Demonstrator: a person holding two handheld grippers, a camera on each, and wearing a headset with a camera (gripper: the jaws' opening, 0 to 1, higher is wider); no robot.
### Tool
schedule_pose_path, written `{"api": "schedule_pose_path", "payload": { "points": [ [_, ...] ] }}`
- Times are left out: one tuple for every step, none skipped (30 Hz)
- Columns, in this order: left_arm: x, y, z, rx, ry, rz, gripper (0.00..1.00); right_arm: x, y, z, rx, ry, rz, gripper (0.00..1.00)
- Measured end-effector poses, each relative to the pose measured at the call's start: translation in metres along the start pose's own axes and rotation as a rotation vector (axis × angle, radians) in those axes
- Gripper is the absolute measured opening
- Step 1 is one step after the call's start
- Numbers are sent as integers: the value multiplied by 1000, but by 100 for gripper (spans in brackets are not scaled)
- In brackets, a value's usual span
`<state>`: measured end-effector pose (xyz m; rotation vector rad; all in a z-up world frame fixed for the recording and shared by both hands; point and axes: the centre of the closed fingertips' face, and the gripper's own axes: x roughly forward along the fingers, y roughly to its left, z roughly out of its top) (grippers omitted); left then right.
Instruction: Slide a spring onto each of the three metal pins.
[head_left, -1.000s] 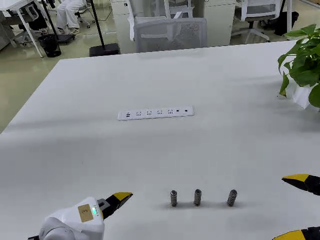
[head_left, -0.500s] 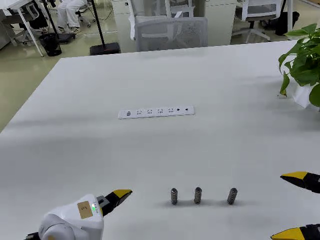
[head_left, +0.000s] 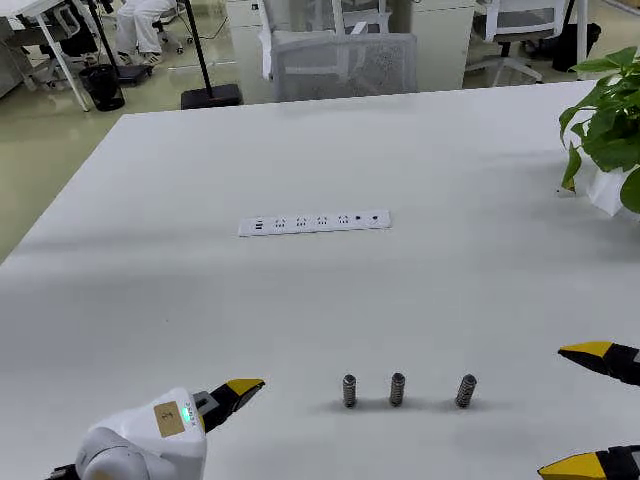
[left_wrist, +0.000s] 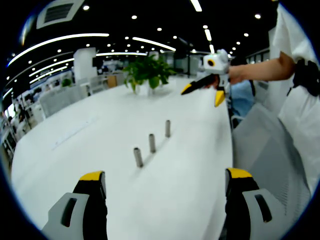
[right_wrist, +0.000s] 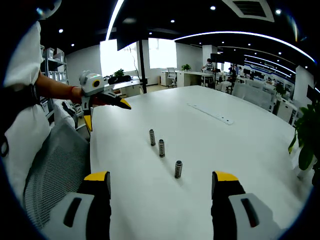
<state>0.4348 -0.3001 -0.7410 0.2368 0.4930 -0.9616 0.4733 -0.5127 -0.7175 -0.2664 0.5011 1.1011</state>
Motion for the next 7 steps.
{"api": "schedule_pose_path", "payload": {
  "points": [
    [0,0,0,0,-1,0,100,0,0,0,1,1,0,84],
    [0,0,0,0,-1,0,100,0,0,0,0,1,0,84],
    [1,0,1,-1,-3,-1,100,0,0,0,0,0,0,84],
    [1,0,1,-1,-4,-1,100,0,0,0,0,1,0,84],
    [1,0,1,0,-4,-1,100,0,0,0,-1,1,0,84],
    [2,0,1,0,-5,-3,100,0,0,0,0,0,0,84],
    [2,0,1,0,-5,-4,100,0,0,0,1,-1,0,84]
  ]
}}
